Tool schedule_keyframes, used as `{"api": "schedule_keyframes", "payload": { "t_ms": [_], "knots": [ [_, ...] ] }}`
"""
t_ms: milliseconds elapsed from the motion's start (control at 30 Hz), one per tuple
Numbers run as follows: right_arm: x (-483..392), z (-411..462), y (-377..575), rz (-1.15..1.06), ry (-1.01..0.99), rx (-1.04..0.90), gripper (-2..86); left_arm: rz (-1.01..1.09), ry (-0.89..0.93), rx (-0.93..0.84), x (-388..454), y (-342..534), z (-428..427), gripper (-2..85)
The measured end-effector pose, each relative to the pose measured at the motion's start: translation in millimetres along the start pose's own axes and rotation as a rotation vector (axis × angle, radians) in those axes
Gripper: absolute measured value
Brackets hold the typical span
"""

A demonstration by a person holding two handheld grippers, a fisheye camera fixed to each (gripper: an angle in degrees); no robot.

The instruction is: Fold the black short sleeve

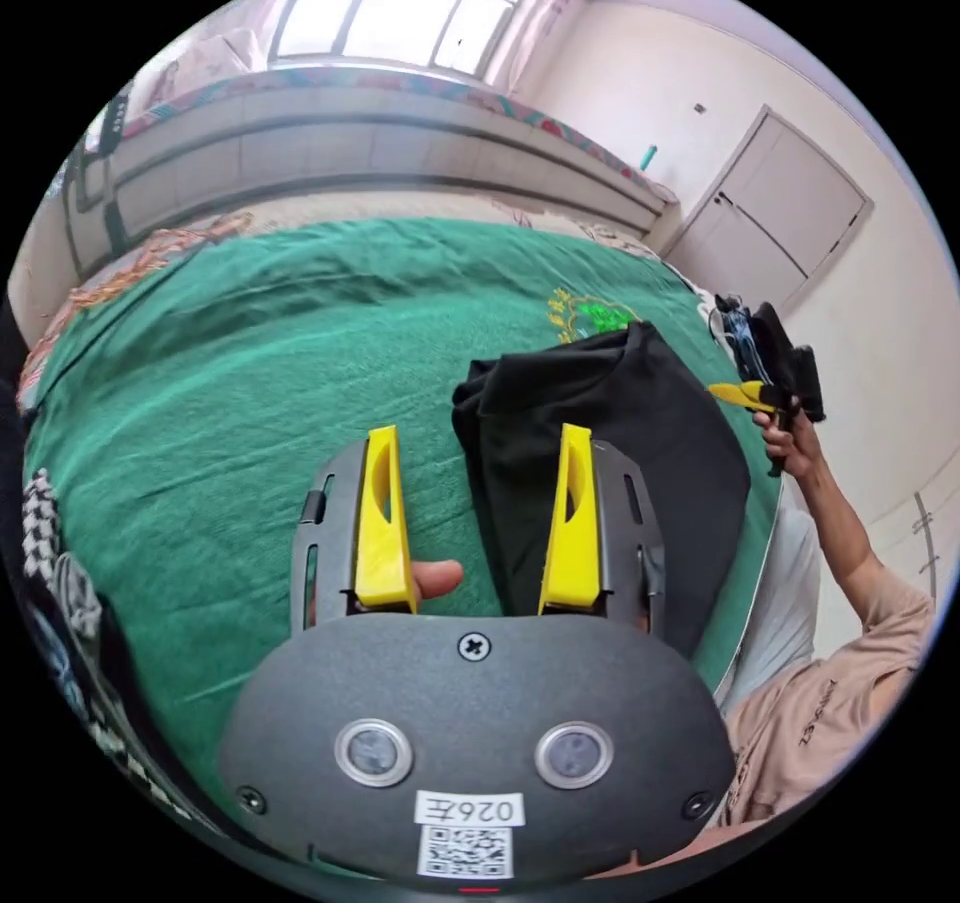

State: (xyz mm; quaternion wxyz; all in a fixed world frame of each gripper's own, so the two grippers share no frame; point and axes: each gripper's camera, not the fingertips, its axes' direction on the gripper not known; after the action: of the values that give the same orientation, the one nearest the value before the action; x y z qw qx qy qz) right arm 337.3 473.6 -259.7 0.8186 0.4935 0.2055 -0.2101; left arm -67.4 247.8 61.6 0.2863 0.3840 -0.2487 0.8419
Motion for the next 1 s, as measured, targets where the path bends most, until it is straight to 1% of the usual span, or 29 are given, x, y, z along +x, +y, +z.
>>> {"api": "schedule_keyframes", "payload": {
  "t_ms": [33,100,167,200,267,367,533,600,667,733,800,833,867,900,967,1000],
  "knots": [
    [6.9,7.5,-15.8,0.020,-0.032,0.004,15.3,-0.009,-0.068,0.033,0.7,-6.4,0.5,21.6],
    [12.6,19.5,-37.6,0.040,-0.077,0.011,15.4,0.044,-0.059,0.008,-0.6,-23.9,5.8,19.7],
    [8.4,37.2,-59.9,0.043,-0.167,0.020,14.8,0.127,0.007,0.008,0.8,-35.8,8.4,16.8],
    [5.0,41.4,-64.4,0.043,-0.183,0.024,14.5,0.129,-0.005,-0.003,-1.7,-44.6,12.2,14.5],
    [-15.5,59.7,-79.8,0.035,-0.178,0.009,11.4,0.123,0.004,-0.015,-9.3,-58.3,16.4,15.2],
    [-48.0,70.7,-93.5,0.008,-0.113,-0.025,10.0,0.078,0.076,-0.013,-30.2,-78.3,18.1,16.1],
    [-88.6,78.5,-87.4,-0.001,-0.218,-0.020,12.1,0.062,0.098,-0.001,-45.7,-109.7,10.8,16.0],
    [-105.3,85.2,-80.2,-0.004,-0.180,-0.007,10.8,0.075,0.103,-0.004,-46.5,-121.3,7.5,15.8],
    [-132.3,98.0,-76.2,-0.011,-0.142,-0.014,8.6,0.092,0.066,-0.006,-43.5,-132.4,3.3,14.3],
    [-160.6,108.2,-72.7,-0.046,-0.104,-0.035,6.9,0.174,0.109,-0.005,-35.2,-147.2,-5.8,8.3],
    [-194.7,109.6,-61.0,-0.105,-0.086,-0.005,6.5,0.213,0.074,-0.001,-29.8,-157.0,-14.7,7.8],
    [-214.7,114.4,-54.4,-0.136,-0.046,0.001,7.3,0.200,0.071,-0.006,-31.4,-164.5,-18.6,8.1],
    [-224.4,126.2,-52.3,-0.125,0.009,-0.020,8.8,0.177,0.073,-0.010,-34.0,-168.8,-19.8,8.3],
    [-226.1,134.2,-52.8,-0.111,0.017,-0.041,8.9,0.121,0.089,-0.030,-40.7,-177.3,-20.8,9.2],
    [-230.3,152.1,-50.9,-0.040,-0.033,-0.061,7.8,0.106,0.123,-0.020,-43.3,-185.7,-30.6,8.9],
    [-234.7,155.2,-49.4,-0.041,-0.036,-0.068,7.2,0.119,0.128,-0.018,-39.1,-191.9,-38.2,8.0]
  ]
}}
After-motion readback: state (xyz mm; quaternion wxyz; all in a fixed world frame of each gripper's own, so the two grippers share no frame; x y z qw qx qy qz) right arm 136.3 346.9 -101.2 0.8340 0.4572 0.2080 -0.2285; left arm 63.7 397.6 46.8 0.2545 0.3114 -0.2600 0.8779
